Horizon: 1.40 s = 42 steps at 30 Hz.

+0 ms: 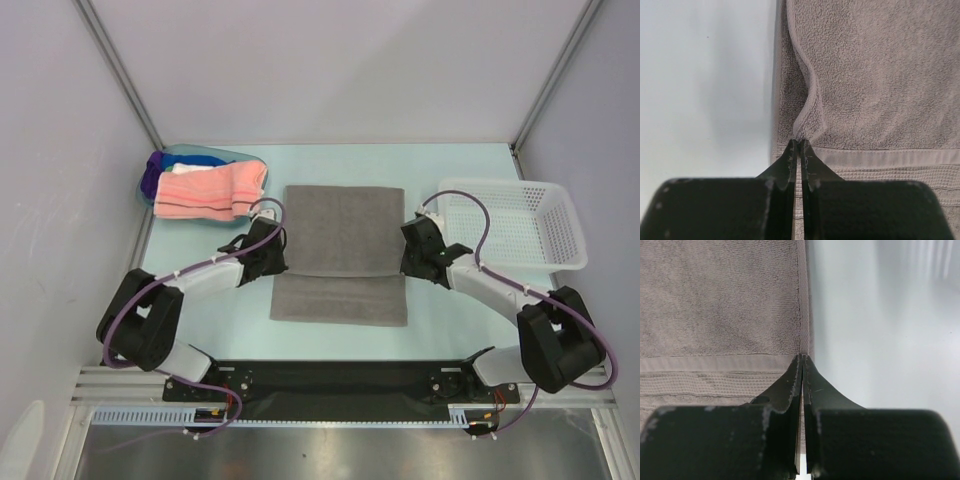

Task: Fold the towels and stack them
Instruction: Fold the towel

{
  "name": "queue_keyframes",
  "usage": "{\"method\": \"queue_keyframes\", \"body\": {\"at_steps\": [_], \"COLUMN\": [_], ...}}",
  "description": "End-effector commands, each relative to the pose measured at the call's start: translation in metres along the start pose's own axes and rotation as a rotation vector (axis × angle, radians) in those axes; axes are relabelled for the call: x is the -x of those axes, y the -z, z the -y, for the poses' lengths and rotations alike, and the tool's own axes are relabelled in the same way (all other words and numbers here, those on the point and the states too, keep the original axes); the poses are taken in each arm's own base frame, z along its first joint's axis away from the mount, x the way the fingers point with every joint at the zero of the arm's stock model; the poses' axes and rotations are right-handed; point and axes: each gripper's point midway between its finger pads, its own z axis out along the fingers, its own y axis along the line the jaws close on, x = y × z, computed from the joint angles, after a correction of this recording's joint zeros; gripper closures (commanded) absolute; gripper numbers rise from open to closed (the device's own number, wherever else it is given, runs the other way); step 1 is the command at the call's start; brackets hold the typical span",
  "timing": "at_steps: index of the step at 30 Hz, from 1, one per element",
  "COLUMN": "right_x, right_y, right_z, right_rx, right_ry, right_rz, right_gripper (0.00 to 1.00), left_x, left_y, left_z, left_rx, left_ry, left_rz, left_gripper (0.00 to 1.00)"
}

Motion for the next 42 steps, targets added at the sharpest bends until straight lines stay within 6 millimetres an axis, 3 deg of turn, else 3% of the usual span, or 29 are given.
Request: {"method": "queue_keyframes", "body": {"at_steps": [1, 17, 21, 22, 24, 25, 26, 27, 28, 29, 30, 31, 34, 35, 37, 38, 40, 42], "right_x": [0.02, 0.019, 0.033, 0.046, 0.057, 0.073, 0.082, 0.088, 0.109, 0.118, 0.125, 0.148, 0.179, 0.205, 0.221, 0.231, 0.255, 0.272], "right_y": [0.017, 0.042, 0.048, 0.052, 0.051, 0.054, 0.055, 0.05, 0.054, 0.054, 0.048, 0.057, 0.052, 0.063, 0.058, 0.06, 0.066, 0.077], "right_z": [-0.006, -0.014, -0.015, -0.018, -0.022, -0.025, -0.028, -0.029, -0.032, -0.033, -0.036, -0.044, -0.048, -0.052, -0.054, -0.056, -0.06, -0.064], "right_rx": [0.011, 0.04, 0.042, 0.048, 0.048, 0.057, 0.063, 0.063, 0.072, 0.075, 0.082, 0.109, 0.12, 0.137, 0.135, 0.141, 0.15, 0.159], "right_ry": [0.002, 0.02, 0.02, 0.016, 0.021, 0.02, 0.019, 0.023, 0.017, 0.013, 0.014, 0.005, 0.007, -0.001, -0.002, -0.006, -0.013, -0.007], "right_rz": [0.058, 0.084, 0.111, 0.124, 0.132, 0.158, 0.17, 0.163, 0.198, 0.209, 0.205, 0.249, 0.282, 0.331, 0.338, 0.355, 0.384, 0.414], "right_gripper": [1.0, 1.0, 1.0, 1.0, 1.0, 1.0, 1.0, 1.0, 1.0, 1.0, 1.0, 1.0, 1.0, 1.0, 1.0, 1.0, 1.0, 1.0], "left_x": [0.031, 0.039, 0.053, 0.058, 0.079, 0.086, 0.105, 0.111, 0.121, 0.143, 0.153, 0.177, 0.211, 0.239, 0.261, 0.284, 0.3, 0.319], "left_y": [0.017, 0.051, 0.059, 0.059, 0.062, 0.062, 0.068, 0.062, 0.062, 0.068, 0.064, 0.072, 0.07, 0.084, 0.082, 0.097, 0.096, 0.11], "left_z": [0.005, 0.001, 0.009, 0.012, 0.021, 0.025, 0.032, 0.033, 0.035, 0.042, 0.043, 0.051, 0.052, 0.06, 0.06, 0.067, 0.067, 0.071], "left_rx": [-0.003, -0.019, -0.042, -0.039, -0.039, -0.044, -0.049, -0.033, -0.025, -0.033, -0.021, -0.031, -0.007, -0.023, -0.018, -0.035, -0.03, -0.037], "left_ry": [-0.003, 0.002, 0.009, 0.008, 0.016, 0.017, 0.019, 0.017, 0.018, 0.018, 0.016, 0.017, 0.003, 0.013, 0.003, 0.01, 0.001, 0.002], "left_rz": [0.081, 0.129, 0.154, 0.156, 0.182, 0.194, 0.236, 0.235, 0.252, 0.295, 0.307, 0.355, 0.402, 0.455, 0.474, 0.52, 0.529, 0.561], "left_gripper": [1.0, 1.0, 1.0, 1.0, 1.0, 1.0, 1.0, 1.0, 1.0, 1.0, 1.0, 1.0, 1.0, 1.0, 1.0, 1.0, 1.0, 1.0]}}
